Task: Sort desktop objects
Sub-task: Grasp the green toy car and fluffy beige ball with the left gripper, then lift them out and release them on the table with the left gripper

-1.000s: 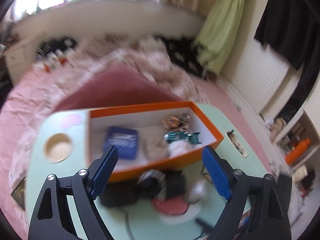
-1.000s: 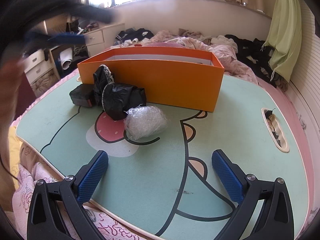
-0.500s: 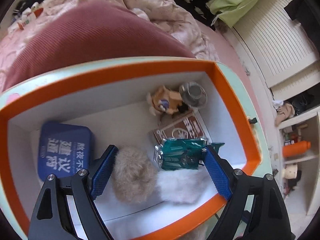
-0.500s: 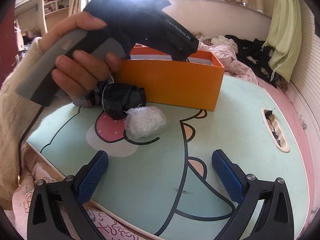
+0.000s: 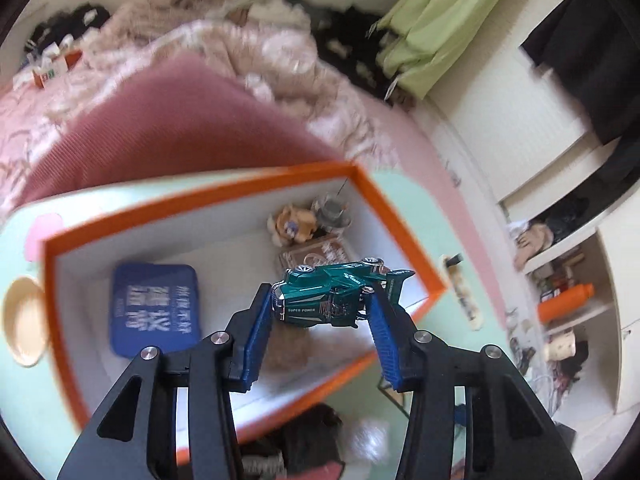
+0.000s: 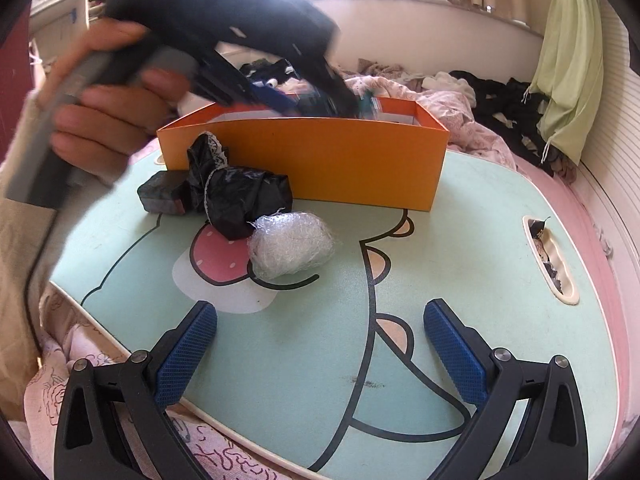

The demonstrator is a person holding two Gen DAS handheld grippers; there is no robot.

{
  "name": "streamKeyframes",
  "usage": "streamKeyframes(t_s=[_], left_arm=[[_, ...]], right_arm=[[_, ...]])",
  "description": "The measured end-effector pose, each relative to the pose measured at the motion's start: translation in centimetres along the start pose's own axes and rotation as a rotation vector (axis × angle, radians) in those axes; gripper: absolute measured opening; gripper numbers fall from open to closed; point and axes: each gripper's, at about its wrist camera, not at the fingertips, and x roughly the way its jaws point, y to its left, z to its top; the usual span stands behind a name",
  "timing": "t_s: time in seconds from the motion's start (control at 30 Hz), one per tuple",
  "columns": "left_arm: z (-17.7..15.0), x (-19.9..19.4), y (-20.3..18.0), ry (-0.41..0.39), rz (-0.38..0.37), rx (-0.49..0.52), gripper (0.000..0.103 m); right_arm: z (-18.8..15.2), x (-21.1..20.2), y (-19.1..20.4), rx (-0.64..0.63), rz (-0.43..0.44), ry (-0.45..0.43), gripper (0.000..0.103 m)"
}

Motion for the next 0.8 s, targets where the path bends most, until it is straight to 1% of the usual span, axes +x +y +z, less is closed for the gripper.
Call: streamKeyframes(t_s=[0.1, 0.2, 0.3, 0.37, 0.43, 0.5, 0.67, 0.73, 0.8], left_arm=[[-0.9, -3.3, -0.3, -0.084, -0.028, 0.011, 0.048], [-3.3, -6.3, 0.0, -0.157, -0.052, 0.018, 0.048], [-4.9, -7.0, 1.1, -0.181, -0.021, -0.002, 0.048], [-5.2, -6.9, 1.5, -0.202, 0.004, -0.010, 0.048], [-5.3, -7.0, 1.9, -0.221, 0.013, -0.016, 0.048], [-5.2, -7.3, 1.9, -0.234, 0.004, -0.023, 0.048], [-5.6, -10.2, 0.4, -0.316, -0.019, 0.017, 0.048], [-6.0, -11.0, 0.1, -0.315, -0.034, 0.038, 0.048], [-6.6, -10.7, -0.2, -0.285, -0.039, 0.048, 0.048]], right_arm=[[0.0, 0.0, -0.1, 0.000, 0.000, 0.000, 0.103], [0.0, 0.0, -0.1, 0.000, 0.000, 0.000, 0.103], [0.0, 0.1, -0.1, 0.000, 0.000, 0.000, 0.103], [0.0, 0.0, -0.1, 0.000, 0.000, -0.001, 0.103], [-0.1, 0.1, -0.1, 0.000, 0.001, -0.001, 0.103], [-0.1, 0.0, -0.1, 0.000, 0.000, -0.001, 0.103], [-0.1, 0.0, -0.1, 0.000, 0.000, -0.001, 0.103], [-0.1, 0.0, -0.1, 0.001, 0.000, -0.002, 0.103], [-0.1, 0.0, -0.1, 0.000, 0.000, -0.002, 0.103]])
